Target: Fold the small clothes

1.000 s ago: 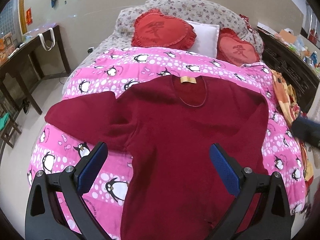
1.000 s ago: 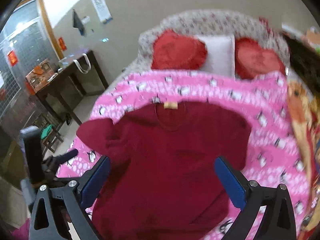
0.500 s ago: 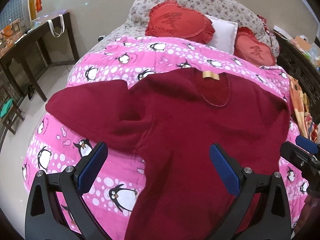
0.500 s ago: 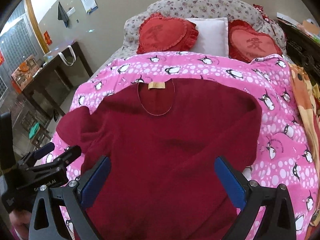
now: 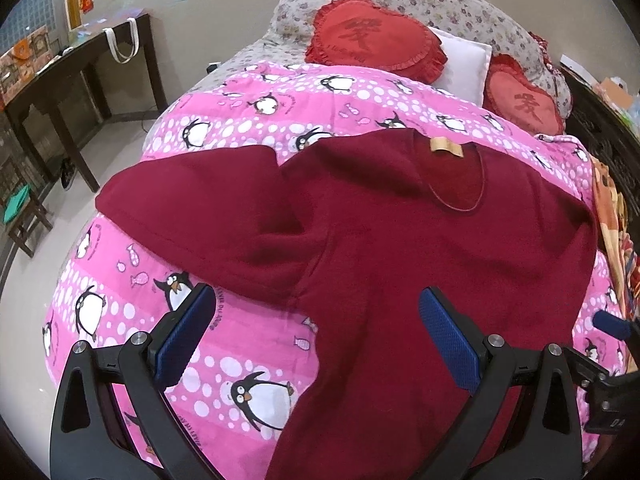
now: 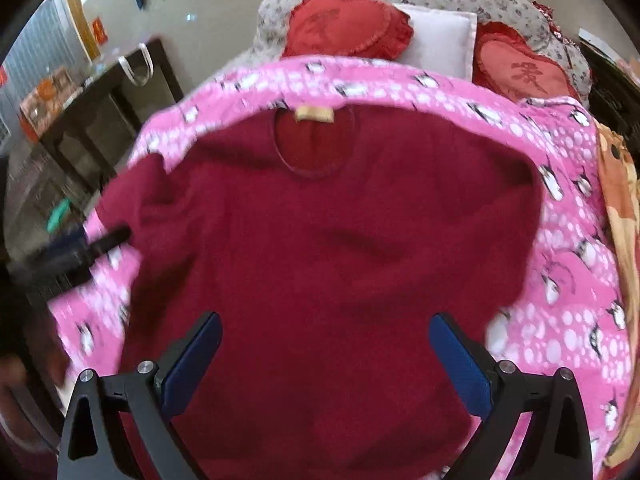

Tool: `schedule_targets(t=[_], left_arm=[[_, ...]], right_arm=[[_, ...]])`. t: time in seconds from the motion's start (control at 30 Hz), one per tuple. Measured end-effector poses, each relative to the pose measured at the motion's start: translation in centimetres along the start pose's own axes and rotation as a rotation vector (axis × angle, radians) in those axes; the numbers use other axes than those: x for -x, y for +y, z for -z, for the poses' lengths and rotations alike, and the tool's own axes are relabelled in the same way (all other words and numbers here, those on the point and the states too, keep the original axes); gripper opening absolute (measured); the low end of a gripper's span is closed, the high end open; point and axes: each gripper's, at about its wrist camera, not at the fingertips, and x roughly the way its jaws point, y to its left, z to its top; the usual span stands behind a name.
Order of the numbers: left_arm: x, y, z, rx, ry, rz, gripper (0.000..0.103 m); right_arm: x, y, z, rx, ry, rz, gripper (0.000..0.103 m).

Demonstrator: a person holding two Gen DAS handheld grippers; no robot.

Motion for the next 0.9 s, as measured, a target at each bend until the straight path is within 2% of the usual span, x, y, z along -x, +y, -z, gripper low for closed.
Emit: schedule_targets(t=[0.13, 0.27, 0.4, 0.6, 0.9], left_arm=[[-0.4, 0.2, 0.3, 0.009, 0.02, 0.0, 0.102], [0.0, 0.2, 0.8, 0.007, 0.022, 0.009, 0.102], [0.7, 0.3, 1.0, -0.018, 0.013, -0.011, 0.102], [1.1, 1.3, 0.9, -0.001, 0.002, -0.028, 0.102], [0.9, 2.7, 0.1, 0.02, -0.007, -0.03, 0.102]], right_arm=[[1.4, -1.8, 0.8, -0.045, -0.013, 0.0, 0.102], [2.3, -2.0, 0.9, -0.062, -0.03, -0.008, 0.102], [1.7, -0.4, 0.5, -0.059, -0.013, -0.06, 0.102], [1.3, 2.5, -0.5, -0.004, -0.035, -0.066, 0.102], [-0.3, 3.8, -2.5, -0.031, -0.048, -0.042, 0.102]])
